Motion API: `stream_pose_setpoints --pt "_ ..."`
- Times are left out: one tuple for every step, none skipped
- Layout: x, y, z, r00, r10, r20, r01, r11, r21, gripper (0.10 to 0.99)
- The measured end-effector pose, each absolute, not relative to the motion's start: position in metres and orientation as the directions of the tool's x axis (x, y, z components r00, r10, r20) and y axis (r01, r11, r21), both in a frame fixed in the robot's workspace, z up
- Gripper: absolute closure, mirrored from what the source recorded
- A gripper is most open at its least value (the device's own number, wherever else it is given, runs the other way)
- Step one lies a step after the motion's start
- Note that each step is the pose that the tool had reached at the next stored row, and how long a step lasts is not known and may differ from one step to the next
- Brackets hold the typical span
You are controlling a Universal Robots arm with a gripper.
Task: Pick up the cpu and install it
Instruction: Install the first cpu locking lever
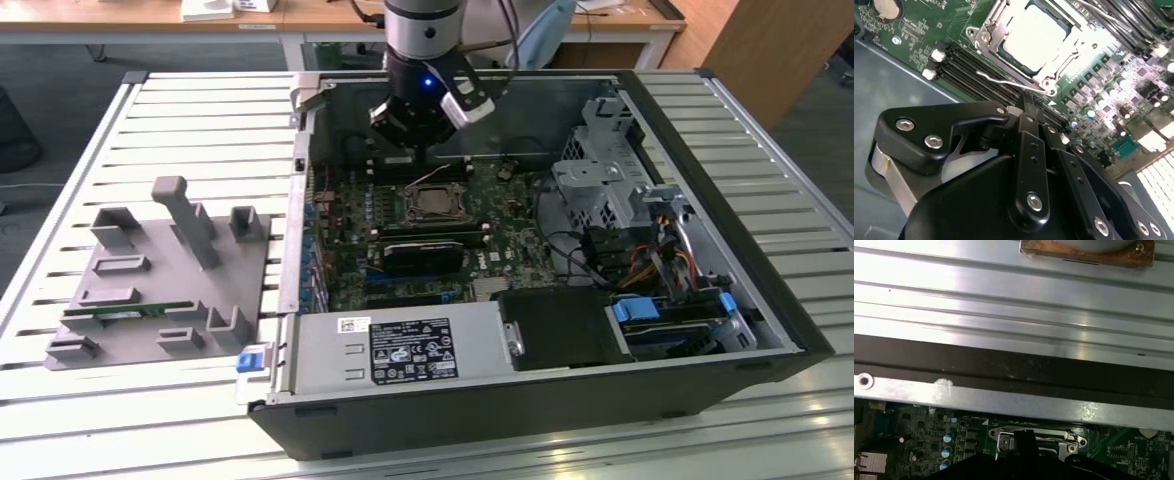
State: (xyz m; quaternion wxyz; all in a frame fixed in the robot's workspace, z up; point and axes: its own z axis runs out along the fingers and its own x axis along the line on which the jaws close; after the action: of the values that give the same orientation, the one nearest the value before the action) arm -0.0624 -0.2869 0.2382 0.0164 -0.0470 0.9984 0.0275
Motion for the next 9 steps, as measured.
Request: stream_pose_setpoints --pt "-0.0614 -0.2869 0.2371 -0.995 -0.093 -0.035 -0.095 0.994 0.053 0.980" --pt "-0.0600 -0.2869 0.2364 -0.995 -0.093 -0.035 -0.095 0.994 0.053 0.980" --pt "-0.0586 -0.2869 0.2361 -0.995 -0.093 -0.035 -0.095 0.994 0.053 0.980" --pt "-0.0582 -0.2869 0.2361 -0.995 -0.093 -0.035 -0.095 0.994 0.053 0.980" --pt "-0.0576 -0.2869 0.2361 -0.995 -0.093 -0.035 -0.095 0.994 0.053 0.980" --pt "-0.0569 -0.2866 0.2358 -0.995 -0.092 -0.035 -0.094 0.994 0.053 0.980" --pt "-0.0561 -0.2864 0.2356 -0.995 -0.090 -0.035 -0.091 0.994 0.053 0.980" --pt "-0.0554 -0.2860 0.2353 -0.996 -0.085 -0.035 -0.087 0.995 0.053 0.980" --pt "-0.0545 -0.2855 0.2351 -0.996 -0.079 -0.035 -0.081 0.995 0.053 0.980"
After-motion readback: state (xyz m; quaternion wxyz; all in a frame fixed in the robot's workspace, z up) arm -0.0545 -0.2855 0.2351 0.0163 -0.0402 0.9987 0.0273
